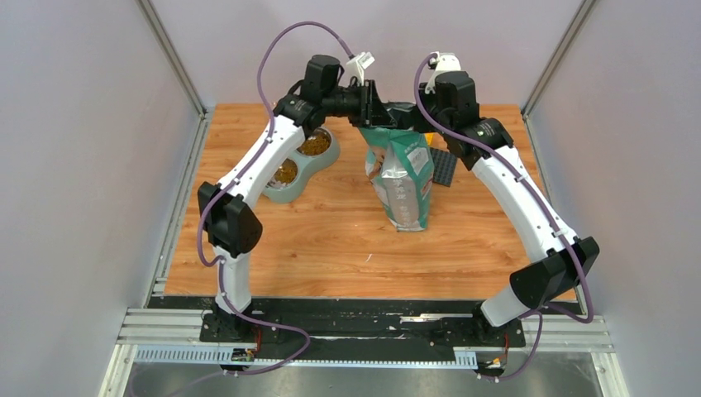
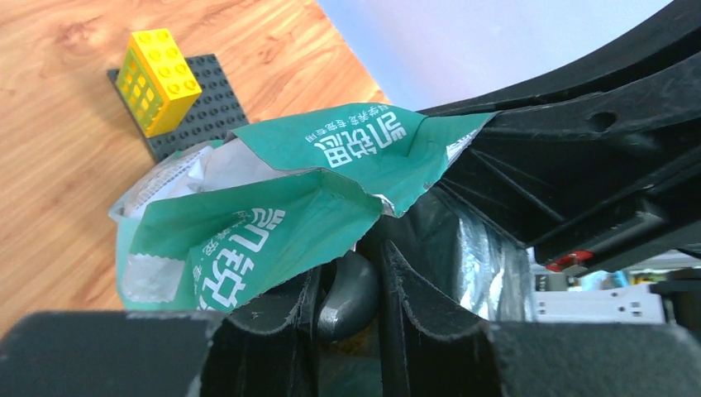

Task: Serve the pet food

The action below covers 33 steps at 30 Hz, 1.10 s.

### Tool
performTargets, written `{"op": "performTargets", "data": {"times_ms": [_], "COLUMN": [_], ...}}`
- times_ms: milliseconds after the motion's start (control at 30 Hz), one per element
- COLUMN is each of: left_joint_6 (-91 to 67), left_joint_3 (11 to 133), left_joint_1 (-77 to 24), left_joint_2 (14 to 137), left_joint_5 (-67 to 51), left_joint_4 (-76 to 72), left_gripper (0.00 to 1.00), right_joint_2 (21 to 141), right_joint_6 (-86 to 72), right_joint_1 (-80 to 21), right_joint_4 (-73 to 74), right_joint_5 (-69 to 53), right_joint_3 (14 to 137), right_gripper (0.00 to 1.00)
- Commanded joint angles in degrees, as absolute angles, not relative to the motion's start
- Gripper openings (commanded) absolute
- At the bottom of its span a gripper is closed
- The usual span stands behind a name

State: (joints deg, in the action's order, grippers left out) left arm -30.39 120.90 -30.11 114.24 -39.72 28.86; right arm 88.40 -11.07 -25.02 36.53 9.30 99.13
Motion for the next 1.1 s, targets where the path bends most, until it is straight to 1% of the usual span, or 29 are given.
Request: {"op": "performTargets", "data": {"times_ms": [0,33,133,333,633,767,900,1067], "left_joint_6": [-44.2,-48.4,-55.2,-57.1,-61.3,-66.9,-78.1,-79.7], "left_joint_3": [118.1,117.3,115.1,114.1,109.2,104.5,97.9,96.2], "left_joint_1": [-27.1,-26.3,-24.6,-21.1,-15.4,-13.3,-11.1,-9.1], "left_joint_2": [109.5,108.7,107.4,103.8,98.7,96.4,93.5,90.8], "left_joint_5": [-49.6,-50.5,-52.9,-51.8,-51.5,-51.0,-50.4,-48.1], "left_joint_4": [22.1,18.6,14.8,16.2,14.7,10.0,-1.2,-1.4], "left_gripper": [0.00,0.00,0.00,0.00,0.00,0.00,0.00,0.00], "right_joint_2": [86.7,86.7,86.5,86.2,85.4,85.1,84.6,84.0], "right_joint_6": [-10.3,-10.3,-10.3,-10.1,-9.8,-9.9,-9.8,-9.8], "right_joint_1": [-24.1,-24.2,-24.1,-24.1,-24.1,-24.1,-24.1,-24.0], "right_joint_4": [31.4,31.3,31.0,30.4,29.7,29.6,29.5,29.2], "right_joint_5": [12.3,12.6,13.3,14.1,15.0,15.2,15.4,15.6], "right_joint_3": [100.4,100.4,100.2,99.9,98.9,98.5,98.0,97.3], "right_gripper": [0.00,0.00,0.00,0.00,0.00,0.00,0.00,0.00]}}
